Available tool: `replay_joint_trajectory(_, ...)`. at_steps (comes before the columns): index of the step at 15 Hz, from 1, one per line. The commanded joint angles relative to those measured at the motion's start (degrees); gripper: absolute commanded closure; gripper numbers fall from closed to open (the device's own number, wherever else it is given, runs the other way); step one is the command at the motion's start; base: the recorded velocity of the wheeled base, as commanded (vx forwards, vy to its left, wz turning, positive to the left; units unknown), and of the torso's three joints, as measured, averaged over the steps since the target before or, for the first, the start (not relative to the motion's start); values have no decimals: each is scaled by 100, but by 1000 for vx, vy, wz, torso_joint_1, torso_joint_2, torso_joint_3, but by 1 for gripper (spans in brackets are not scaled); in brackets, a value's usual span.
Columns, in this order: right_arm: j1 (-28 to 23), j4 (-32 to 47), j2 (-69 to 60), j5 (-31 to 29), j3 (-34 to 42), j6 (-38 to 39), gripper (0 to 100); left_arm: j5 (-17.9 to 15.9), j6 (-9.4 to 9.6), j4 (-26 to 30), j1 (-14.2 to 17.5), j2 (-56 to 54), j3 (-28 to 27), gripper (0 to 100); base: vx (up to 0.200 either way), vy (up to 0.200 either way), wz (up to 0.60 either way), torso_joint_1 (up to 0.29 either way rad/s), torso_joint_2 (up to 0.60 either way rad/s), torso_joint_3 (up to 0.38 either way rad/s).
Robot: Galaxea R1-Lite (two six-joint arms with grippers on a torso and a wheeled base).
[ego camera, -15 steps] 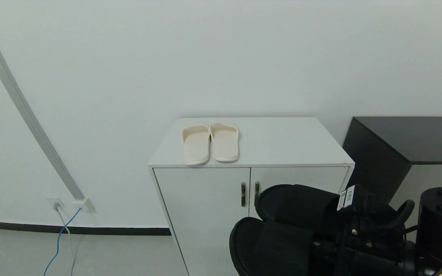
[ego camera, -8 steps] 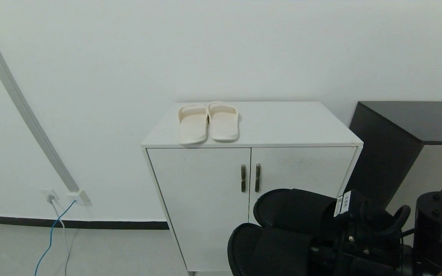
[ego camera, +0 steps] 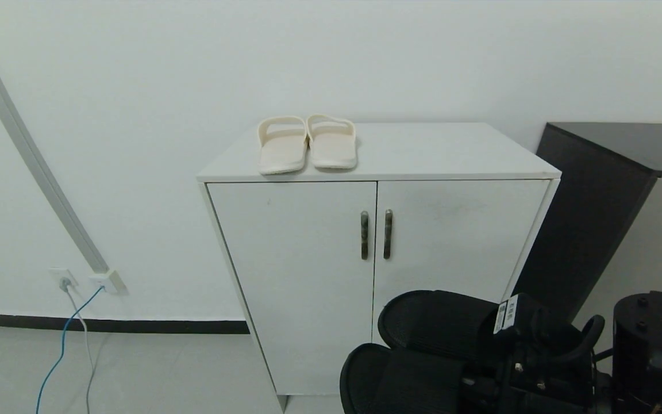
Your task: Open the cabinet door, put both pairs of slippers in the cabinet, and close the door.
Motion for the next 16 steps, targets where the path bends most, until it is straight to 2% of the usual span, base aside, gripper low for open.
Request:
replay_joint_trajectory(1,4,-2,37,3,2,-3,100,-4,-4,5,1,-1,0,0,0,0,0,-139,471,330)
replay_joint_trajectory(11,65,-2,11,3,81,-12,100,-30,4,5,1,-1,-9,0,0,0,0,-80,451,364)
replay_joint_trajectory(16,100,-2,2,3,99,-21,100,-30,4,5,1,-1,-9,0,0,0,0,0,54,50)
